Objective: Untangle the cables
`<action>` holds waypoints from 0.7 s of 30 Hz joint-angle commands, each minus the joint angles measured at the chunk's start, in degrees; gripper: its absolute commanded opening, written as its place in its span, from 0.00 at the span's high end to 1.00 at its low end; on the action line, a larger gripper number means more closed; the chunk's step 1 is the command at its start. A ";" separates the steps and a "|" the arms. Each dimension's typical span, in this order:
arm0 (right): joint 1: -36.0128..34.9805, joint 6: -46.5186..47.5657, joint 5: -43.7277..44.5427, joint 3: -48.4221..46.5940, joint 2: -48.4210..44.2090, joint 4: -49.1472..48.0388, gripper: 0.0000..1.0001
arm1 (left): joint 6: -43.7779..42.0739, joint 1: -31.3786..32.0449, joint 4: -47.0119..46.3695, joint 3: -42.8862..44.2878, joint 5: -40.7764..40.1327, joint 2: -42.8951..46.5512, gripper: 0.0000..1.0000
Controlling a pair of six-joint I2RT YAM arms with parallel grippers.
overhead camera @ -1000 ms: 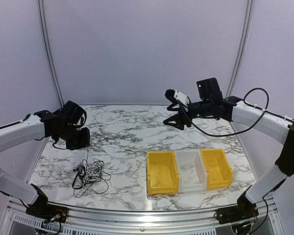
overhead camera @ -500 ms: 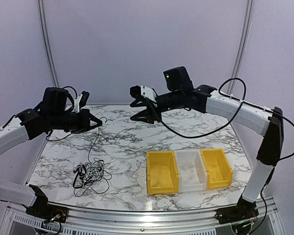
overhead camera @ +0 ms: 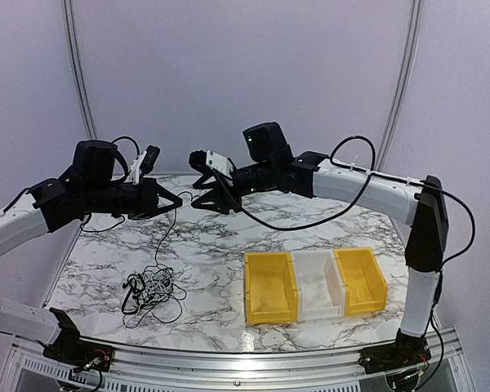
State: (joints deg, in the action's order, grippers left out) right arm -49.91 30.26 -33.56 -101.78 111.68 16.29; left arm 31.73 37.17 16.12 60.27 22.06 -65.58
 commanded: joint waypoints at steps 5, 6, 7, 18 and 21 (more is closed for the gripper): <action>-1.38 -3.68 2.11 -3.42 1.29 -4.44 0.68 | -0.39 0.80 -2.59 0.69 0.97 -0.34 1.00; -1.55 -3.67 2.63 -3.60 1.33 -4.63 0.70 | -0.43 0.88 -2.77 0.52 0.89 -0.34 1.00; -1.68 -3.45 2.90 -3.72 1.46 -4.68 0.70 | -0.51 0.84 -3.03 0.29 0.76 -0.38 1.00; -1.93 -1.62 4.46 -3.77 -0.06 -3.53 1.00 | -0.95 0.91 -7.56 -2.20 -2.37 -2.34 0.93; -1.95 -2.27 4.65 -4.52 -0.95 -3.54 1.00 | -0.95 1.05 -11.80 -5.87 -8.37 -1.86 0.81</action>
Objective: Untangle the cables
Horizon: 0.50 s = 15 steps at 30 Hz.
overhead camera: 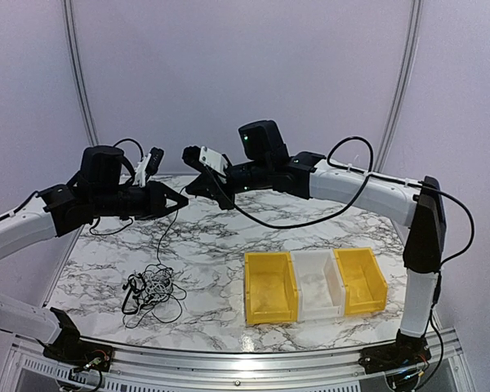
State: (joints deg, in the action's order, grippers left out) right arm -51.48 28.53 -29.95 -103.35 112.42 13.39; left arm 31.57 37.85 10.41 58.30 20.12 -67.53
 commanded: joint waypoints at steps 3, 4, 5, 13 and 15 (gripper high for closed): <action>-0.37 -2.28 0.29 -4.86 -1.96 0.24 1.00 | 1.38 0.45 -20.93 -12.91 -11.76 1.91 0.83; -0.33 -3.01 -0.01 -5.81 -1.95 0.66 1.00 | 2.52 0.55 -23.99 -15.63 -13.76 2.10 0.85; -0.41 -3.86 -0.14 -6.77 -1.96 0.94 1.00 | 2.73 0.50 -26.03 -17.63 -15.54 1.86 0.86; -0.08 -9.32 1.38 -18.50 -2.49 3.74 1.00 | 1.18 0.52 -33.69 -29.60 -23.60 -3.11 0.92; 0.08 -10.68 1.70 -23.66 -1.86 5.24 1.00 | 0.73 0.50 -34.72 -31.54 -24.54 -4.77 0.96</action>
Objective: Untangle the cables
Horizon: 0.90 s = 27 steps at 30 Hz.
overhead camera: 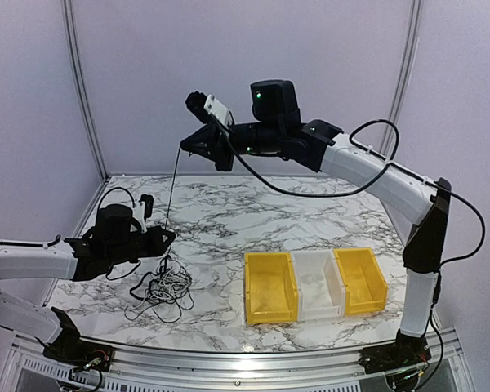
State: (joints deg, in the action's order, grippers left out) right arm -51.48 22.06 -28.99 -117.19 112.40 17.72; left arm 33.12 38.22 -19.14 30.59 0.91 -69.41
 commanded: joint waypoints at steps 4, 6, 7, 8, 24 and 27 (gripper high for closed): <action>1.26 -7.38 1.10 -16.71 -1.46 0.61 1.00 | -1.90 0.08 -6.06 -5.92 -5.71 -6.95 1.00; 1.91 -7.99 2.09 -19.42 -1.75 -0.15 1.00 | -1.88 0.10 -6.64 -6.82 -5.45 -8.73 1.00; 2.24 -8.34 2.75 -20.68 -1.82 -0.62 1.00 | -1.73 0.10 -6.99 -7.30 -5.29 -9.63 1.00; 2.65 -8.73 3.32 -21.92 -2.06 -1.33 1.00 | -1.62 0.10 -7.42 -7.68 -4.92 -10.42 1.00; 5.08 -7.05 11.78 -25.77 -8.17 -7.61 1.00 | -2.29 0.19 -8.93 -6.16 -1.26 -18.40 0.85; 5.09 -6.23 12.64 -26.59 -8.86 -8.83 1.00 | -2.64 0.19 -8.89 -5.65 -1.58 -18.10 0.86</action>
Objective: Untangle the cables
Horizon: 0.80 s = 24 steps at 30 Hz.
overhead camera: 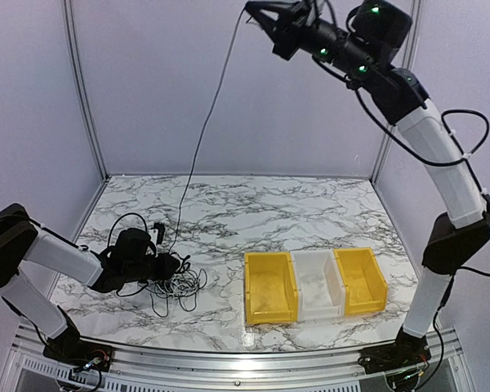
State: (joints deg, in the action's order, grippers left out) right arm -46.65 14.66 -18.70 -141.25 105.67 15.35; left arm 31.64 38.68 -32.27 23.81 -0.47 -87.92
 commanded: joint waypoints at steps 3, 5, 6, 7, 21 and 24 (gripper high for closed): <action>0.26 3.82 5.13 -3.80 -3.05 -9.03 1.00 | -1.34 -0.27 4.71 0.88 -1.04 0.30 0.89; 0.25 6.20 8.33 -4.05 -4.13 -12.11 1.00 | -1.32 -0.27 5.17 0.44 -1.28 -0.19 0.89; 0.25 7.65 9.77 -4.32 -4.68 -13.56 1.00 | -1.32 -0.27 5.41 0.18 -1.41 -0.55 0.89; 0.25 9.12 11.82 -4.69 -5.15 -14.66 1.00 | -1.32 -0.27 5.64 -0.04 -1.63 -0.88 0.86; 6.19 23.32 23.27 18.96 -21.06 -17.74 1.00 | 3.31 -0.27 11.04 3.15 -4.37 6.61 0.62; 9.05 23.80 23.72 21.78 -23.21 -15.84 1.00 | 3.21 -0.27 16.75 8.27 -6.41 10.34 0.47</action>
State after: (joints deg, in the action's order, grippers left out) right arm -40.45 35.88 1.41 -123.04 83.85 -2.48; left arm 33.80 38.63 -23.83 25.67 -3.25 -82.43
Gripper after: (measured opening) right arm 0.022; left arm 0.481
